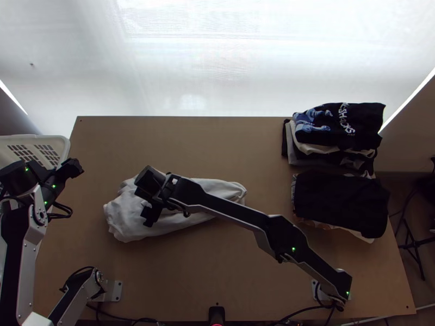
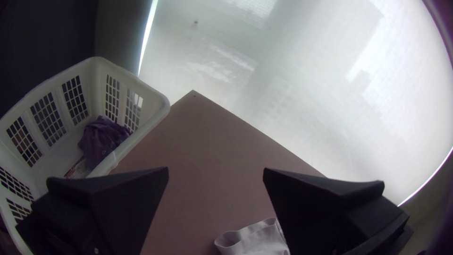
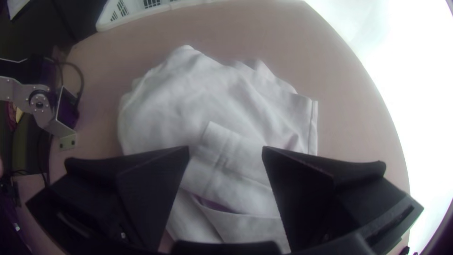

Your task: Fold the t-shirt

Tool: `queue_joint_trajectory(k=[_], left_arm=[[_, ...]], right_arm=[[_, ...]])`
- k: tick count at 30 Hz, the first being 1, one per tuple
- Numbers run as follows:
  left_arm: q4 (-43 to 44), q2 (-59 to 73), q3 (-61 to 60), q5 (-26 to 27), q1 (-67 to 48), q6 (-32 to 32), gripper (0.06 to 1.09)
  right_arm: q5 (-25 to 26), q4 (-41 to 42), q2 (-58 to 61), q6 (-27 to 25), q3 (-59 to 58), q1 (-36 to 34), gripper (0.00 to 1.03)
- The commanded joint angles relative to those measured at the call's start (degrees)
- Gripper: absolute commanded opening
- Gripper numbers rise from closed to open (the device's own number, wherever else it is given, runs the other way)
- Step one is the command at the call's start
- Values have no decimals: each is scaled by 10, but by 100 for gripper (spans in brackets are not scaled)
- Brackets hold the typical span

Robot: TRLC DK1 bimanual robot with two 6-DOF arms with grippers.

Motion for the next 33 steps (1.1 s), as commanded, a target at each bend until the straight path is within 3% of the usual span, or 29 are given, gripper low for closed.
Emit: queue_joint_trajectory(k=[1, 17, 23, 24, 30, 33], left_arm=[[4, 4, -1, 1, 2, 0, 103], [7, 18, -4, 2, 4, 0, 103], [14, 21, -5, 2, 5, 1, 103], [14, 21, -6, 2, 5, 2, 103], [14, 21, -8, 3, 5, 3, 103], [18, 25, -9, 4, 4, 3, 103]], right_arm=[[-1, -3, 11, 3, 8, 0, 72], [-4, 2, 41, 6, 24, 0, 71], [-4, 4, 42, 2, 23, -8, 8], [-5, 2, 39, 8, 23, -12, 3], [-5, -7, -20, 71, -16, -45, 3], [-5, -13, -60, 75, -25, -62, 3]])
